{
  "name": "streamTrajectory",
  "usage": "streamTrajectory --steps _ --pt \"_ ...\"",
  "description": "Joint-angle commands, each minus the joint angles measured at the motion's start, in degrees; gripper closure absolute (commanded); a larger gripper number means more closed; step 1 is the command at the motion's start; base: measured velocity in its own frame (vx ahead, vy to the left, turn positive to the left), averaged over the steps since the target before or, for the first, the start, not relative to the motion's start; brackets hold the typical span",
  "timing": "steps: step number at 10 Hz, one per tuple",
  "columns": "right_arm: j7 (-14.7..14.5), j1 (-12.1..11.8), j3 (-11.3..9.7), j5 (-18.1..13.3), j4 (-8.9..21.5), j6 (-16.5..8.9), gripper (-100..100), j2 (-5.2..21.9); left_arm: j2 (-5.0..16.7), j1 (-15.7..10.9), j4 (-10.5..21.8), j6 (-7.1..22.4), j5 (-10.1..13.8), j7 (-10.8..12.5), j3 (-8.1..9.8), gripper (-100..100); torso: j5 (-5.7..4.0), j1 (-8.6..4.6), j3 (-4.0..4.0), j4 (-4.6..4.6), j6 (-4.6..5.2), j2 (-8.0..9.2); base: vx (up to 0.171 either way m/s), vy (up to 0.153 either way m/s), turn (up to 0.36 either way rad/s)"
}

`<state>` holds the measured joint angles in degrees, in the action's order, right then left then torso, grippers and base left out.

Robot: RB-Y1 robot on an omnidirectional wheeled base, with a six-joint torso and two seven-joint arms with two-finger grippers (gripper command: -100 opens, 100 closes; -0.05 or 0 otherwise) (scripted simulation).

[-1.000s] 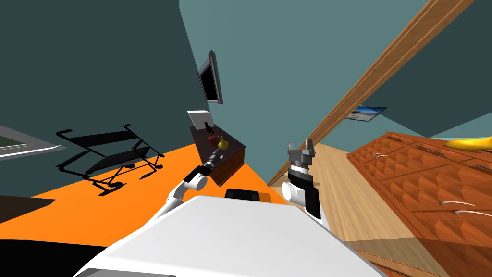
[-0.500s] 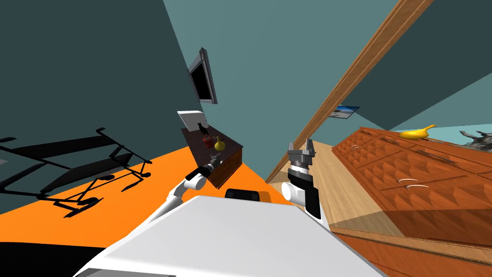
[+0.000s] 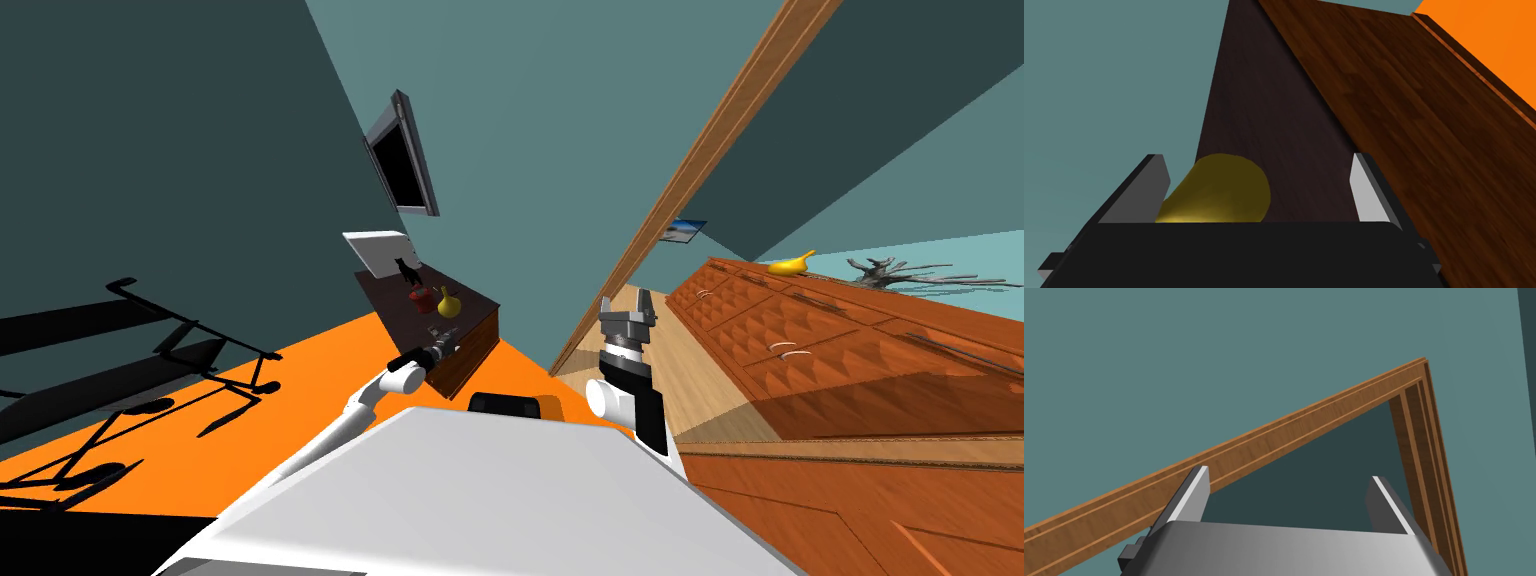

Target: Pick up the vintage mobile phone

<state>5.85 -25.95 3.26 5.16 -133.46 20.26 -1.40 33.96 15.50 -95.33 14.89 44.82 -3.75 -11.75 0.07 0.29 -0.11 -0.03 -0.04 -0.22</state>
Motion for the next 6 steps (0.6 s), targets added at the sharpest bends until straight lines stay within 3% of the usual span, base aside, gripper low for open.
streamTrajectory --steps 1,2,3,6 --pt "0.0 0.0 0.0 0.0 0.0 0.0 0 0.0 0.82 -0.23 1.45 1.75 1.0 -0.58 -0.45 -100 0.0 0.0 0.0 0.0 0.0 0.0 0.014 0.034 -0.116" --pt "0.0 -0.01 0.01 0.0 0.0 0.0 0 0.0 2.36 -0.93 3.83 3.66 2.86 -1.68 -1.28 -100 0.0 -0.01 0.0 0.0 -0.04 0.0 0.019 0.04 -0.212" --pt "0.0 0.0 0.0 0.0 0.0 0.0 0 0.0 2.36 -0.93 3.83 4.49 2.86 -1.68 -1.28 -100 0.01 0.01 -0.01 -0.01 -0.01 -0.02 0.02 0.038 -0.103" --pt "0.0 -0.01 0.01 0.0 0.0 0.0 0 0.0 5.37 -2.31 8.52 9.71 6.34 -4.08 -2.96 -100 0.01 0.02 -0.04 -0.02 -0.05 -0.07 0.035 0.045 -0.155"
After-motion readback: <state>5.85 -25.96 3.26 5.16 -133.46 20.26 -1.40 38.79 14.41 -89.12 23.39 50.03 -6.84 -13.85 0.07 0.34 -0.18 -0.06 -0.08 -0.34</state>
